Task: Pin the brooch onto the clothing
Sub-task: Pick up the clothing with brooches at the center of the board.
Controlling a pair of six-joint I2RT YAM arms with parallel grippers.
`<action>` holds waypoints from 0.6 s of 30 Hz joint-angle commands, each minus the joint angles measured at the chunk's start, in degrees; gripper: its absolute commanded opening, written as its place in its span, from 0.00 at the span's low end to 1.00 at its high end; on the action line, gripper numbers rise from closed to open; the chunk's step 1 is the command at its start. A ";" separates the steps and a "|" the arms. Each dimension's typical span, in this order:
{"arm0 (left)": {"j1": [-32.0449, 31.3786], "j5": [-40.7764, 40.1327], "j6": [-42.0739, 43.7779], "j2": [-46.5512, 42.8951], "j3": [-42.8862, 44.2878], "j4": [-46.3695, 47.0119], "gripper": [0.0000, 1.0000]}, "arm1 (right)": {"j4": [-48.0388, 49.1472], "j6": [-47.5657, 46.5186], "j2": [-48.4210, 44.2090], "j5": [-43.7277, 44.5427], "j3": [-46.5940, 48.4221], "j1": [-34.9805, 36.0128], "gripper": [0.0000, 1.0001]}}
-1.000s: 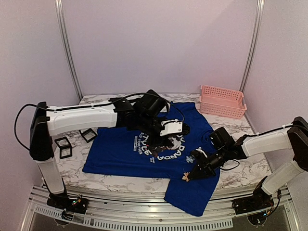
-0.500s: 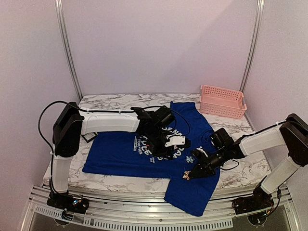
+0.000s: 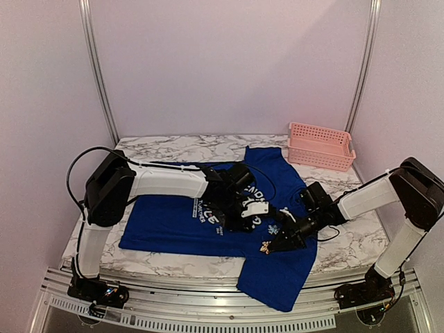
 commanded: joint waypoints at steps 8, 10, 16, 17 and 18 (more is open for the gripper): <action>-0.54 4.59 -0.86 -1.91 -2.32 -0.73 0.32 | 3.12 1.44 3.45 0.65 1.48 -0.66 0.00; -0.51 5.45 -0.49 -2.69 -2.79 -0.95 0.37 | 2.87 1.26 3.75 0.90 1.76 -0.68 0.00; -0.45 4.90 -0.31 -2.68 -2.20 -1.01 0.41 | 1.56 0.79 4.60 1.47 2.91 -0.63 0.00; -0.35 4.91 -0.40 -2.34 -1.65 -1.26 0.41 | 1.38 0.74 4.79 1.42 3.06 -0.67 0.00; -0.27 4.91 -0.61 -2.19 -1.04 -1.40 0.41 | 1.13 0.73 4.88 1.35 3.18 -0.63 0.00</action>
